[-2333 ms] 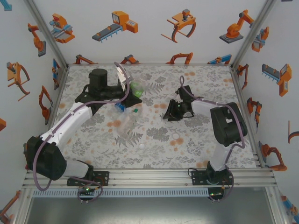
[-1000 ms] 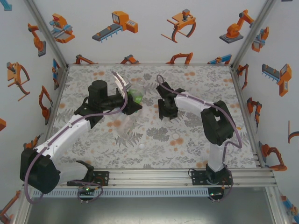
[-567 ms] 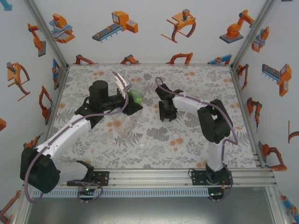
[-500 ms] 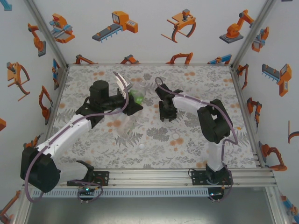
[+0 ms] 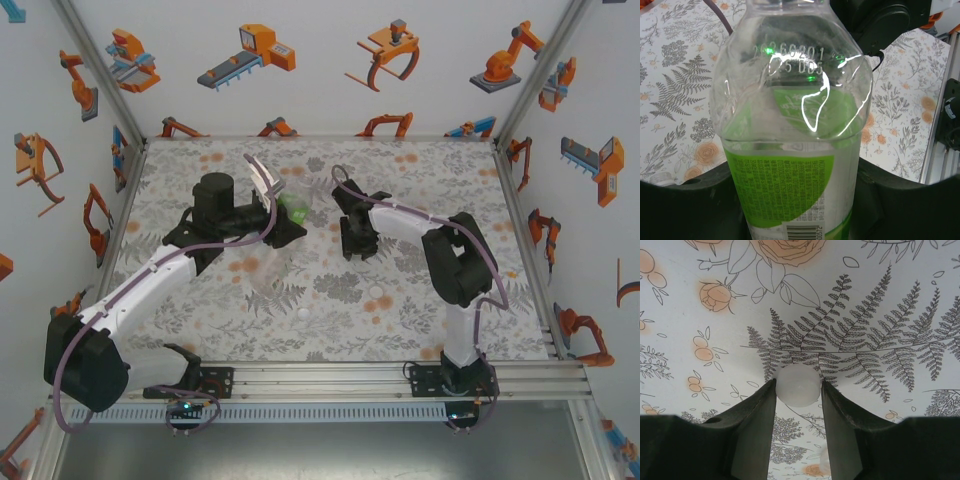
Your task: Screw on the bottle caps
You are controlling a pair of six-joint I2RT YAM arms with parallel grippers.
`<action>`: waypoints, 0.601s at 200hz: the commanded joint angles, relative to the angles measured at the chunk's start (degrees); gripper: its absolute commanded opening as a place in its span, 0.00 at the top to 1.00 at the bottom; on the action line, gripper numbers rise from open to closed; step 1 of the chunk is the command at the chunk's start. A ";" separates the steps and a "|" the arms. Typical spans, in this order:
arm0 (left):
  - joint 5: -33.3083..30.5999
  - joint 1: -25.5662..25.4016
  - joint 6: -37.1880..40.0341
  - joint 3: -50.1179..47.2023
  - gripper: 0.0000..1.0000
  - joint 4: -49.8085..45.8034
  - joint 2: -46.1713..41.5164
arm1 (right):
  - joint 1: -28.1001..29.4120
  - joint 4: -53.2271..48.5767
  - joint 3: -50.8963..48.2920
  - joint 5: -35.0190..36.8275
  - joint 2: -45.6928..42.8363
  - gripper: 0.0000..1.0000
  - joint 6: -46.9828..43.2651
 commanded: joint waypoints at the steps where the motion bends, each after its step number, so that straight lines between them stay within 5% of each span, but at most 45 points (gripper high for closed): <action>1: 0.35 -0.40 1.26 0.56 0.97 -0.19 -0.46 | 0.37 -0.13 1.57 1.59 1.42 0.59 -0.61; 120: 0.48 -0.49 1.19 1.27 0.97 0.18 0.17 | 0.37 0.54 1.74 1.66 2.23 0.57 -0.82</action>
